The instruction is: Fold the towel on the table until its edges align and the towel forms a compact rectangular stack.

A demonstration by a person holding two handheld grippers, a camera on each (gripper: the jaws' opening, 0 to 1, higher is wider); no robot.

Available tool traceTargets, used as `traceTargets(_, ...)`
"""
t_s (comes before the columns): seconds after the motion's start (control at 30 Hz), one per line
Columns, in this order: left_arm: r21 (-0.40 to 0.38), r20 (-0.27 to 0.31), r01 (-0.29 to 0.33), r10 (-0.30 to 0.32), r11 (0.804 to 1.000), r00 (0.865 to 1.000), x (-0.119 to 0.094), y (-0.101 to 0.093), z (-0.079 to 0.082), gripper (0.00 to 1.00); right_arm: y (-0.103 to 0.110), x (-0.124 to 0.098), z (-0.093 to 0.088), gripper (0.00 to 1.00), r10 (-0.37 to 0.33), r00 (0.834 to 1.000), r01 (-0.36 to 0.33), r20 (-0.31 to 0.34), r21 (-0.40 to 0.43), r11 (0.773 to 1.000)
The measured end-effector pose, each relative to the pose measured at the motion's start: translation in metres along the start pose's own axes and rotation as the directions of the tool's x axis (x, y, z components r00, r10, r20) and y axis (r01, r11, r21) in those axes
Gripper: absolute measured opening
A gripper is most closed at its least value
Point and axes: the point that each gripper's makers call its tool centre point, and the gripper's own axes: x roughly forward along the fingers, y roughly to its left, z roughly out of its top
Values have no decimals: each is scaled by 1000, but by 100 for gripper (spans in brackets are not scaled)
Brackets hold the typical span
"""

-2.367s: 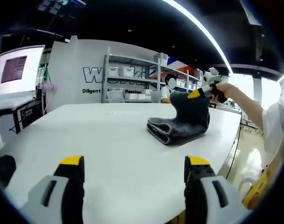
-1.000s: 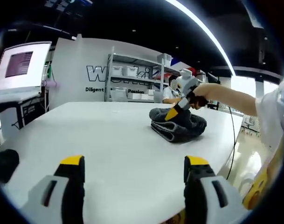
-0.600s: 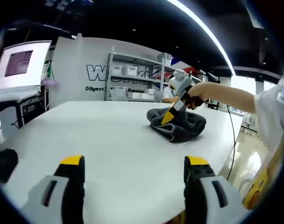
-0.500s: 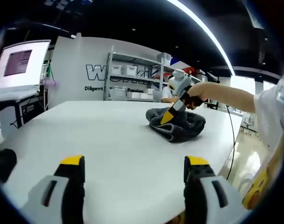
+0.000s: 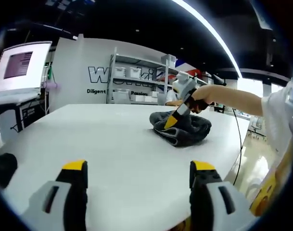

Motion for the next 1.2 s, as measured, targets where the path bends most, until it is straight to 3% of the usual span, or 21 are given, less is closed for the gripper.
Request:
traceTargets(0.47,3,3,-11,11,1000,1000,-5,0,1,92,3,-11,3,15,18,998,-19,55,23,1000)
traceTargets(0.9,12,9,-10,9,1000,1000,-8,-5,5,92,14,-51,20,23,21,986,-22,163,1,1000)
traceTargets(1.07,14,10,-3,3,1000,1000,-9,-7,5,92,17,-77,31,24,30,971,-30,238,-5,1000)
traceTargets(1.2,15,12,1,-1,1000,1000,-8,-8,7,92,16,-108,37,27,47,941,-42,336,-22,999)
